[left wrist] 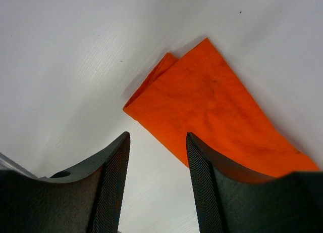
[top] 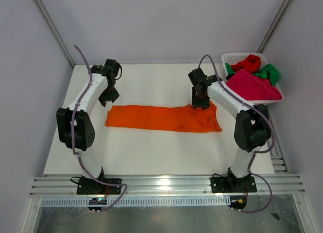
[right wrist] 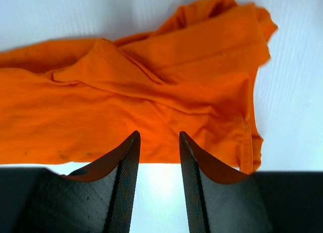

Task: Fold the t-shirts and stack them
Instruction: Fold the other side of the tshirt into a rectangle

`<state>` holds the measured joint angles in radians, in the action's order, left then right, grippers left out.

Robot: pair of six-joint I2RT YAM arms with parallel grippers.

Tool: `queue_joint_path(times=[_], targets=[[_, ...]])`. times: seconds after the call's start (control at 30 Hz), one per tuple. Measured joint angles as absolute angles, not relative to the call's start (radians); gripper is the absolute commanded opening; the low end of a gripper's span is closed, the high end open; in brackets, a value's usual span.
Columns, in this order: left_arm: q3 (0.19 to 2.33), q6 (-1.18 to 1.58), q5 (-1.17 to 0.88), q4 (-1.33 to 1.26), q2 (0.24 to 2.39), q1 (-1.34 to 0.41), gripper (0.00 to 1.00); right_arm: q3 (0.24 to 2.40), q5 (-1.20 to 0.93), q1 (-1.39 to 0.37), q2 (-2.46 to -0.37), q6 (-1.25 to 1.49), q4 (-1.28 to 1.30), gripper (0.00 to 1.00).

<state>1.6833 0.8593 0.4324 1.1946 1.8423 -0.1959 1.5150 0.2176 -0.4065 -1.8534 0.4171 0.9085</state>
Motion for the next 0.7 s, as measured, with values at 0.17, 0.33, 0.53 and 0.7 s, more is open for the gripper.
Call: queue_joint_path(times=[0.17, 0.33, 0.53, 0.7], targets=[[1.705, 0.859, 0.420, 1.193, 1.868, -0.196, 0.51, 1.402, 0.241, -0.406, -1.745, 0.525, 0.923, 0.41], [1.707, 0.859, 0.414, 1.191, 1.883, -0.196, 0.50, 1.319, 0.244, -0.406, -1.761, 0.602, 0.920, 0.41], [1.715, 0.855, 0.415, 1.191, 1.883, -0.196, 0.50, 1.289, 0.248, -0.406, -1.822, 0.661, 0.907, 0.41], [1.715, 0.854, 0.415, 1.191, 1.882, -0.196, 0.51, 1.322, 0.272, -0.406, -1.886, 0.703, 0.907, 0.41]])
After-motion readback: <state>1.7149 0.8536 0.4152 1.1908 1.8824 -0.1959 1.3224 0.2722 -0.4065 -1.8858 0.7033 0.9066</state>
